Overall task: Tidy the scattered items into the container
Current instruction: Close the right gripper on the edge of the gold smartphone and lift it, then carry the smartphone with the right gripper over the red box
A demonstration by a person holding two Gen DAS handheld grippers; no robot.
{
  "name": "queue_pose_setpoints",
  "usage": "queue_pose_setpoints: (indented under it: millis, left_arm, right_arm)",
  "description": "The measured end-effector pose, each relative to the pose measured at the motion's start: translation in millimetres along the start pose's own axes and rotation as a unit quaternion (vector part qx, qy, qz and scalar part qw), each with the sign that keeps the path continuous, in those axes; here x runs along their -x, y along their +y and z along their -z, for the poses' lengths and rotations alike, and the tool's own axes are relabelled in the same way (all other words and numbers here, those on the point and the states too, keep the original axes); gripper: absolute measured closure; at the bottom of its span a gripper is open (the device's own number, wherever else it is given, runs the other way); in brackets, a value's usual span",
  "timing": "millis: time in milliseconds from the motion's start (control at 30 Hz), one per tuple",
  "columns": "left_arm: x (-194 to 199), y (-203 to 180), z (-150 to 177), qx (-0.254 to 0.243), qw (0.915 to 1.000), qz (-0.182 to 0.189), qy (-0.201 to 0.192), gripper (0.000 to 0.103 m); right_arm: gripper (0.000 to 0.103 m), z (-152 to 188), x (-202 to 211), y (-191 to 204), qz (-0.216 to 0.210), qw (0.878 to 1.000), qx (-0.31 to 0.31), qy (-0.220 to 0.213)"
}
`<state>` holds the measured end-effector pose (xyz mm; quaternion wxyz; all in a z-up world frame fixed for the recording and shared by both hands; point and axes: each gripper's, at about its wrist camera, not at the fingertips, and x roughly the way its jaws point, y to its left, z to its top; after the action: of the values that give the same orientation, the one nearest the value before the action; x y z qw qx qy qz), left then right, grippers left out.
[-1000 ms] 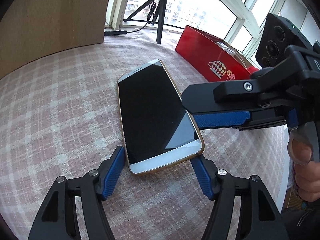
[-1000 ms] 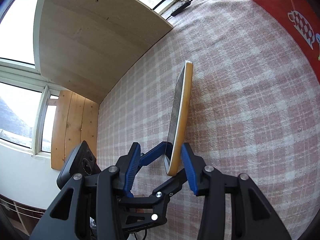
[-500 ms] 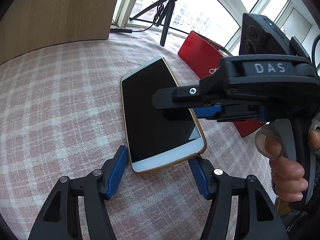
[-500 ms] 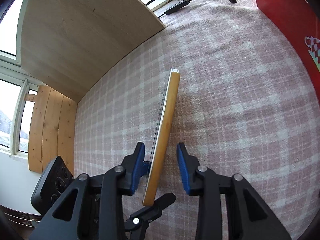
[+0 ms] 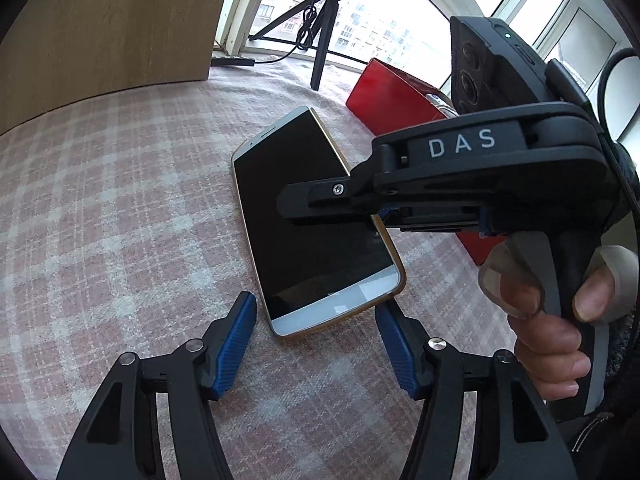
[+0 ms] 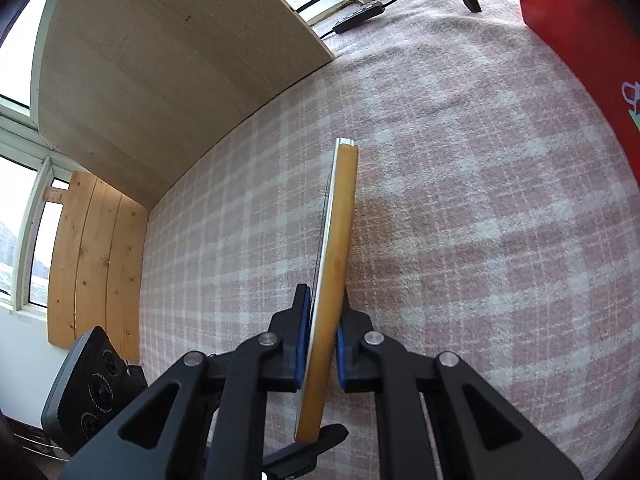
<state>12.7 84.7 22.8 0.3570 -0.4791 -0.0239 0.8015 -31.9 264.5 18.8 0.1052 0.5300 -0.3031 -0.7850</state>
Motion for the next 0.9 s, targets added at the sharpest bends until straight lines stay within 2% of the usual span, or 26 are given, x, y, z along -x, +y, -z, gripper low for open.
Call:
queue_pose_setpoints:
  millis: [200,267,400,500,633,733,767,800,900]
  left_arm:
    - [4.8,-3.0,-0.3,-0.015,0.9999,0.002,-0.003,0.042]
    - [8.7,-1.5,-2.4,-0.023,0.9997,-0.005,-0.005,0.043]
    - [21.4,8.6,-13.8,-0.056,0.9981,-0.025,-0.003,0.043]
    - [34.4,17.5,-26.3,-0.100,0.9945,-0.033,0.001,0.043]
    - [46.6,19.0,-36.2,-0.200,0.9792,-0.023,0.027,0.042]
    - [42.4,25.5,-39.0,-0.231,0.9713,-0.015,0.053,0.042]
    - [38.5,27.0,-39.7,-0.232,0.9709,-0.019,0.058,0.042]
    - [34.3,28.6,-40.5,-0.231,0.9707,-0.024,0.062,0.042]
    - [26.2,29.3,-34.5,-0.213,0.9749,0.000,0.066,0.042]
  right_arm:
    - [0.094,7.1,14.1,-9.6,-0.019,1.000,-0.015,-0.001]
    - [0.094,9.6,16.2,-5.9,0.005,1.000,0.012,-0.004]
    - [0.094,14.6,21.6,3.0,0.013,0.998,0.055,0.023]
    - [0.094,19.8,31.4,21.6,0.049,0.988,0.139,0.038]
    - [0.094,33.4,35.9,42.2,0.050,0.970,0.228,0.069]
    - [0.094,44.6,28.7,54.0,0.060,0.953,0.283,0.094]
    - [0.094,46.6,24.8,54.0,0.061,0.951,0.286,0.102]
    - [0.094,48.7,22.9,53.4,0.061,0.952,0.281,0.106]
    - [0.094,48.0,20.1,44.9,0.048,0.962,0.246,0.107]
